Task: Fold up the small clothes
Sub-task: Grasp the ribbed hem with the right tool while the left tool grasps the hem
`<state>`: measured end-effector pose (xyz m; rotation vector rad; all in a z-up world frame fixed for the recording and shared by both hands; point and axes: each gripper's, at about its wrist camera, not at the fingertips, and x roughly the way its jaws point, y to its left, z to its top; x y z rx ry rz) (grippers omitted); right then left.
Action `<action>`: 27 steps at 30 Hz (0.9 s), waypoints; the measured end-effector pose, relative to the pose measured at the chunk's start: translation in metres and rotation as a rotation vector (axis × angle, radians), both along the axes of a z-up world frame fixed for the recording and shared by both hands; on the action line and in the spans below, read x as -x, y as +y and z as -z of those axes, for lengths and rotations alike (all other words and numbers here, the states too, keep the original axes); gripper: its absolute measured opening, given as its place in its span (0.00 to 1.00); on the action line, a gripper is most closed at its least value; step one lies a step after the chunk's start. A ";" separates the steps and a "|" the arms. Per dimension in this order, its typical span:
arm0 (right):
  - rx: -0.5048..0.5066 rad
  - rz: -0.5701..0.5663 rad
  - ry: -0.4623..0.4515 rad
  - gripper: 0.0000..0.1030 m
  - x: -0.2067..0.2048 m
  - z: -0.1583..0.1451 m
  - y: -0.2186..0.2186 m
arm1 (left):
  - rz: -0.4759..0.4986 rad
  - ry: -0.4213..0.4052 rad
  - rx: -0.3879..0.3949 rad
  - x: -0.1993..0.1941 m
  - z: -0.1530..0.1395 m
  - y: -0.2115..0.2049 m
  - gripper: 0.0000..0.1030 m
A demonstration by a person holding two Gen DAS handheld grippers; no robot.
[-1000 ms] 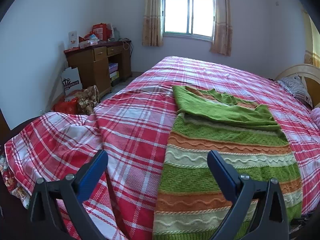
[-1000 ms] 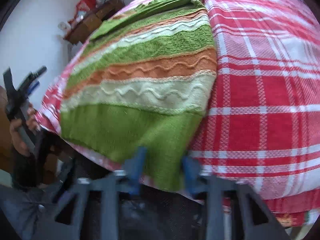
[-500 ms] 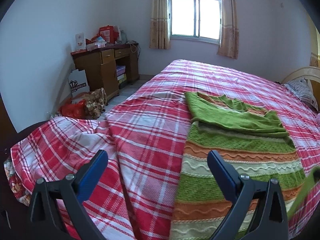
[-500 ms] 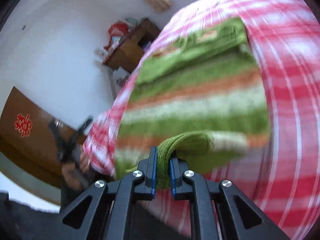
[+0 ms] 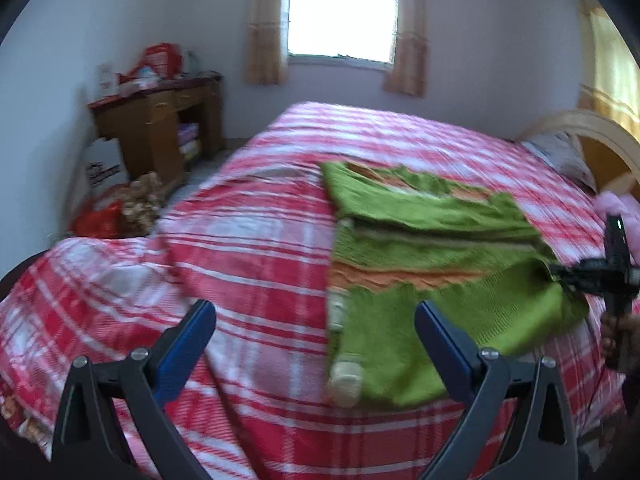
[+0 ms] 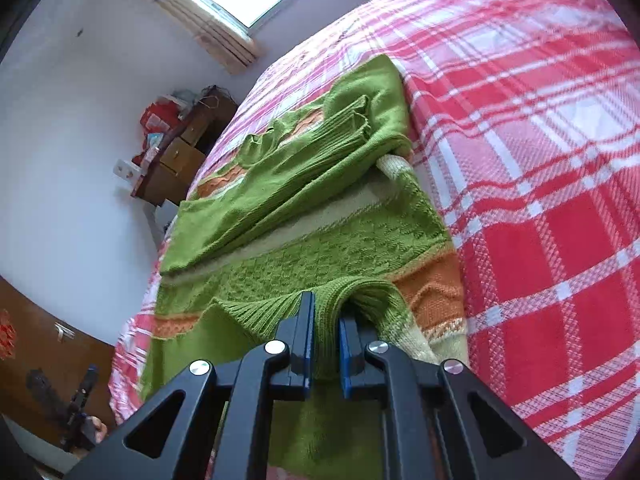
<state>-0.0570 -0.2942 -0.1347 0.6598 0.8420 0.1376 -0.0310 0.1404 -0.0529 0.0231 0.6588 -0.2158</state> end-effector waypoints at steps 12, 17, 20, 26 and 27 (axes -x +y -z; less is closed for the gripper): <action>0.015 -0.006 -0.008 0.10 0.001 0.002 0.003 | 0.066 0.143 0.041 -0.034 0.048 -0.035 0.36; 0.011 -0.006 -0.007 0.10 0.002 0.003 0.001 | 0.094 0.135 0.055 -0.029 0.048 -0.035 0.37; 0.009 -0.008 -0.010 0.10 0.003 0.004 -0.001 | 0.064 0.177 0.081 -0.038 0.054 -0.029 0.37; 0.019 -0.008 -0.022 0.10 0.003 0.005 0.000 | 0.109 0.200 0.136 -0.039 0.058 -0.030 0.36; 0.022 -0.009 -0.023 0.10 0.003 0.005 0.001 | 0.118 0.198 0.137 -0.038 0.058 -0.031 0.33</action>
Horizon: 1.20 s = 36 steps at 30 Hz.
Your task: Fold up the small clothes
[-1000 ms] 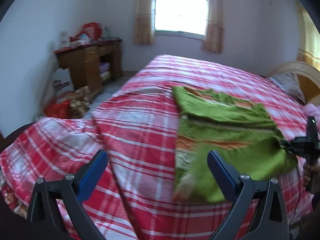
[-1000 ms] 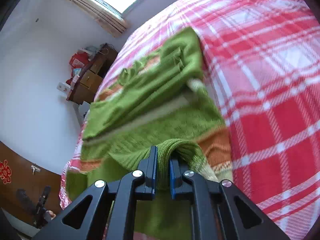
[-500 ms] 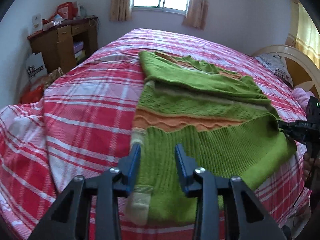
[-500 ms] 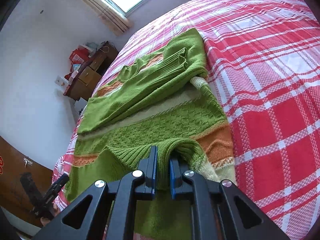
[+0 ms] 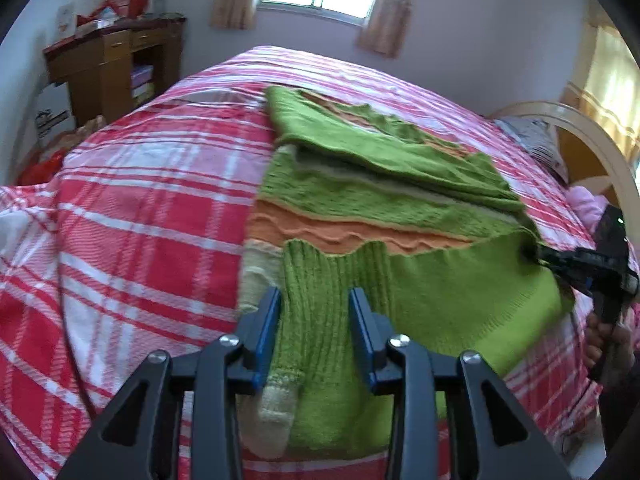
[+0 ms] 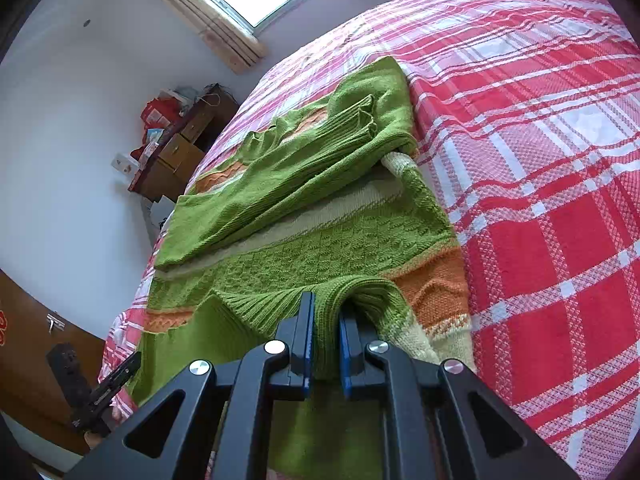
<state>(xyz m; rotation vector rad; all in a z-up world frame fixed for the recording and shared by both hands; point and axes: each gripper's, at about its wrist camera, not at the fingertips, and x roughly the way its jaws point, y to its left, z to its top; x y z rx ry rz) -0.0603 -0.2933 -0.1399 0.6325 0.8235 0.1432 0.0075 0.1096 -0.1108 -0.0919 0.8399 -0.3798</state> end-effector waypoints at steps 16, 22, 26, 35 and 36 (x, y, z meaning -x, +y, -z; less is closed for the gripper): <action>0.143 0.032 -0.162 0.68 0.047 -0.057 -0.021 | -0.050 0.003 0.001 -0.005 0.005 0.006 0.14; 0.434 -0.136 -0.116 0.68 0.007 -0.047 0.029 | -0.031 0.008 0.040 -0.004 0.005 0.001 0.37; 0.469 -0.196 -0.068 0.68 -0.023 -0.021 0.047 | -0.021 -0.011 -0.008 -0.004 0.005 -0.006 0.36; 0.575 -0.095 -0.085 0.08 0.003 -0.031 0.052 | -0.034 -0.008 0.042 -0.004 -0.002 0.009 0.09; 0.575 -0.061 -0.080 0.08 0.008 -0.032 0.046 | -0.033 0.000 0.045 -0.005 -0.001 0.009 0.09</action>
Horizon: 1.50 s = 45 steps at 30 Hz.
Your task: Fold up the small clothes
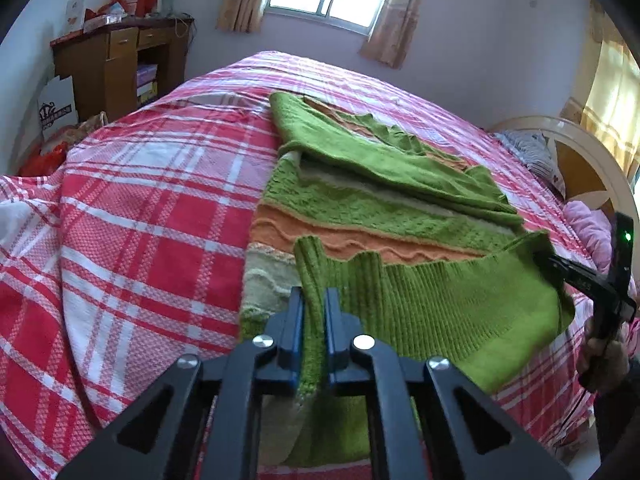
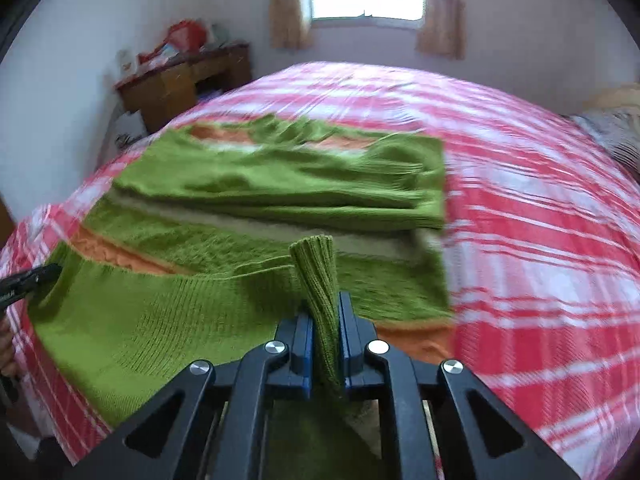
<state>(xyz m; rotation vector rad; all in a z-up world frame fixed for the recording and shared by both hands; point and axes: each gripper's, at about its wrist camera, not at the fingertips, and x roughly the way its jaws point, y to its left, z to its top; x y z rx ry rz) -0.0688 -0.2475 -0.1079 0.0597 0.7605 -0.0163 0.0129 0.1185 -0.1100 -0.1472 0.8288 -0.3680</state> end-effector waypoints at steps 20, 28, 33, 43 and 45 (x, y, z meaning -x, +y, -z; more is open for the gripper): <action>-0.051 -0.044 0.070 0.17 -0.011 0.009 -0.001 | 0.016 0.010 0.006 0.002 0.008 -0.009 0.11; -0.045 -0.063 0.068 0.47 -0.019 0.019 0.008 | 0.027 0.006 -0.009 0.001 0.009 -0.012 0.14; 0.010 -0.038 0.040 0.07 -0.006 0.009 0.016 | 0.018 -0.001 -0.030 0.006 0.005 -0.015 0.08; -0.010 0.066 -0.150 0.07 0.036 -0.051 0.000 | -0.065 -0.165 -0.059 0.009 -0.047 -0.013 0.08; 0.011 0.077 -0.183 0.07 0.038 -0.061 0.002 | -0.065 -0.180 -0.052 0.006 -0.054 -0.015 0.08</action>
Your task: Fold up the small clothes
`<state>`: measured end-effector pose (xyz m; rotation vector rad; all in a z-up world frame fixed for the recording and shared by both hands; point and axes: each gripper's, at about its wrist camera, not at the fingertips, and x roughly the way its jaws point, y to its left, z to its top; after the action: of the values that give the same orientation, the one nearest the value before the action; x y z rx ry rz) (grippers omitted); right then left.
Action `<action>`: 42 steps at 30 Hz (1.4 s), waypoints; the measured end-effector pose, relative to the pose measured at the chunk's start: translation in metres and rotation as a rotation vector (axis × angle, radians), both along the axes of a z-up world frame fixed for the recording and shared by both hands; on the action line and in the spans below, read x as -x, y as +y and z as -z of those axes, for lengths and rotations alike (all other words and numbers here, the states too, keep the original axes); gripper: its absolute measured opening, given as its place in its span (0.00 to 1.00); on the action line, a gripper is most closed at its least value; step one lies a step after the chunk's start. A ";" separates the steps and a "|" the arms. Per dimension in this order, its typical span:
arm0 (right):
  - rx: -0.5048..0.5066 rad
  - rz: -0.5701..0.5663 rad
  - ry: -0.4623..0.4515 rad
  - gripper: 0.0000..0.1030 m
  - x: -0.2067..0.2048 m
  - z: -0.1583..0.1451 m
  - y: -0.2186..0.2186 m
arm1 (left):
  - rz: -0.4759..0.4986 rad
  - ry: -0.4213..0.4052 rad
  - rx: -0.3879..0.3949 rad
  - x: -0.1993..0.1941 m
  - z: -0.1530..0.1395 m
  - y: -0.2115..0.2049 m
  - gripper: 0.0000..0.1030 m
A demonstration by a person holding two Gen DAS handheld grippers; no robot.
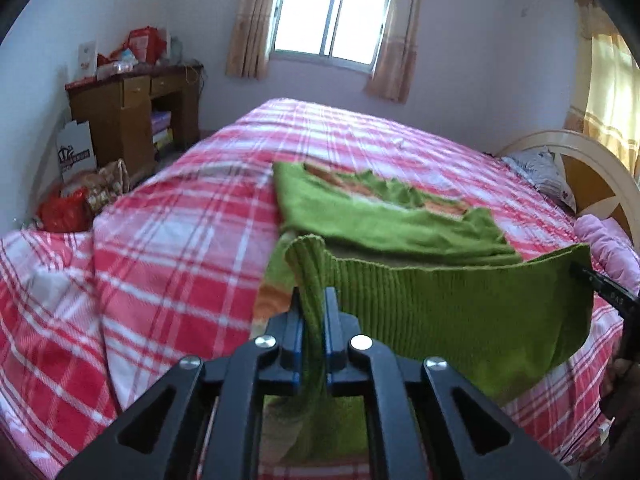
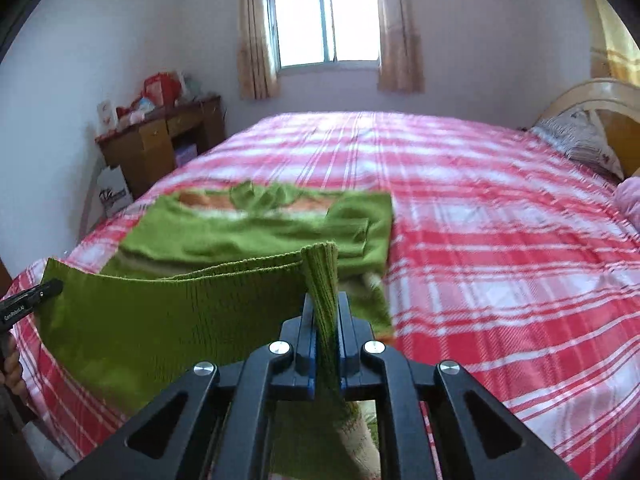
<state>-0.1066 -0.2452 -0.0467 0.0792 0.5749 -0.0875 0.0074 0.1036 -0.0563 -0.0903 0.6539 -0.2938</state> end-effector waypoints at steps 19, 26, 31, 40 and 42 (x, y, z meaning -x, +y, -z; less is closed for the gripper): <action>0.042 0.037 0.012 0.07 -0.073 -0.009 -0.019 | -0.061 0.007 0.030 -0.081 -0.010 -0.022 0.07; 0.011 0.043 0.051 0.07 -0.127 -0.006 -0.036 | -0.088 0.019 0.029 -0.124 -0.009 -0.034 0.07; 0.007 0.052 0.076 0.06 -0.182 -0.007 -0.051 | -0.107 0.025 0.022 -0.161 -0.014 -0.042 0.07; 0.028 0.106 0.106 0.06 -0.279 0.014 -0.072 | -0.180 0.045 0.004 -0.240 0.004 -0.063 0.07; 0.063 0.123 0.132 0.06 -0.290 0.028 -0.072 | -0.211 0.066 -0.043 -0.253 0.020 -0.070 0.06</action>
<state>0.1837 -0.3172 -0.0751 0.0474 0.6987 -0.2315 0.2601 0.0332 -0.0762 -0.1271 0.7096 -0.0737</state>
